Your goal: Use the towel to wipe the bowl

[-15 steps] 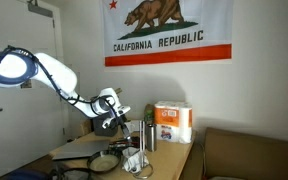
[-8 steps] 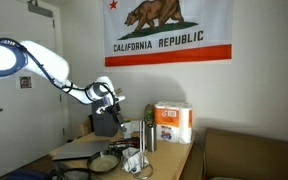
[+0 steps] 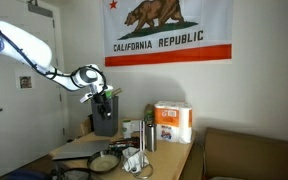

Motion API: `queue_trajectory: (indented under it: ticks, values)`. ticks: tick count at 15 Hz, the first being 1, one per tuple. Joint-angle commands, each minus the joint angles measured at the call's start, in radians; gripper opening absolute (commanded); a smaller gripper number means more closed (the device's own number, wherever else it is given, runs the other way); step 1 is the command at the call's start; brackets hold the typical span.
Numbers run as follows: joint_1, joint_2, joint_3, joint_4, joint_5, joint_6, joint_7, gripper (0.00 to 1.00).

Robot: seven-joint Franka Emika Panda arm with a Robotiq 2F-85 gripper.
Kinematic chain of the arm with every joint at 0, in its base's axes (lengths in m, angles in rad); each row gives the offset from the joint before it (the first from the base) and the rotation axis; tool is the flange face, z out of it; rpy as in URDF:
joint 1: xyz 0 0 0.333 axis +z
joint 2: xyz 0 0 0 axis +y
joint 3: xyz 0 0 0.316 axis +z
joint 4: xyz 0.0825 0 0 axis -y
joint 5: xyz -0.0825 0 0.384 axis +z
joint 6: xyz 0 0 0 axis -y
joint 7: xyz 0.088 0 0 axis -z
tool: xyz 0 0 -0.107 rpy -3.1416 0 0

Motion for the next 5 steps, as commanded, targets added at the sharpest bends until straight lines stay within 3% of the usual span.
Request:
queue_trajectory:
  ticks: [1, 5]
  values:
    - [-0.02, -0.021, 0.032, -0.017, 0.009, -0.011, -0.02, 1.0]
    - [-0.027, -0.06, 0.05, -0.059, 0.031, -0.019, -0.05, 1.0]
